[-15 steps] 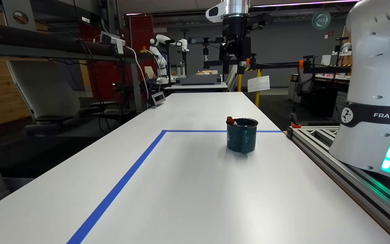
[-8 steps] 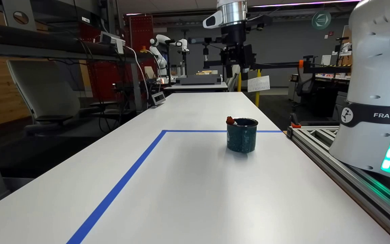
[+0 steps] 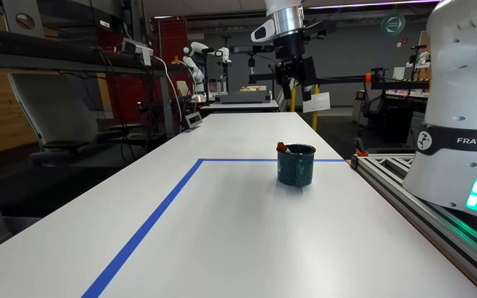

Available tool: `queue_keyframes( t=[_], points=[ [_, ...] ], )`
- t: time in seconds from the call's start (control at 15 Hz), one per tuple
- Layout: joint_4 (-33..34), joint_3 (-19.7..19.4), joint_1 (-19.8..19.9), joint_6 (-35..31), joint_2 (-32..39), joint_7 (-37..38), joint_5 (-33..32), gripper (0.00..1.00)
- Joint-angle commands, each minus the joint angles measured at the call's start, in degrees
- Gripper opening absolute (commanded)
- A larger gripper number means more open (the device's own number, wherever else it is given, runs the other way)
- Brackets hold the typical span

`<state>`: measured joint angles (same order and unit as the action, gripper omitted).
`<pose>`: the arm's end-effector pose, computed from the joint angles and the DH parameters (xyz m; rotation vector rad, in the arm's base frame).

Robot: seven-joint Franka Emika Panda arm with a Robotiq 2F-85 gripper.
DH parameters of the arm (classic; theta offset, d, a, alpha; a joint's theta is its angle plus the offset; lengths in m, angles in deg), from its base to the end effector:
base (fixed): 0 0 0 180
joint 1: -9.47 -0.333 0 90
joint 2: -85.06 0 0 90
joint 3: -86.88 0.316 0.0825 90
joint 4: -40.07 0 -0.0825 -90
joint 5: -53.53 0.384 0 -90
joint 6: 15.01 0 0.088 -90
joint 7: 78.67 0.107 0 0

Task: Remove the marker from the mug and put it on the table

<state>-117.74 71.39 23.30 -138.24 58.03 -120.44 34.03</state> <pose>0.3025 -0.1756 0.3409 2.9981 0.7041 -0.2986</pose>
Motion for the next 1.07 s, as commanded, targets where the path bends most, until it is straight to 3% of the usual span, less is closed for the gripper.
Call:
queue_keyframes(
  t=[0.0,0.53,1.0],
  points=[
    [1.1,-0.6,-1.1,3.9,2.5,0.6,1.7,1.0],
    [0.5,0.3,-2.4,0.7,9.0,4.8,4.4,1.0],
    [0.4,1.8,-4.4,-6.7,15.0,9.6,6.5,1.0]
  ],
)
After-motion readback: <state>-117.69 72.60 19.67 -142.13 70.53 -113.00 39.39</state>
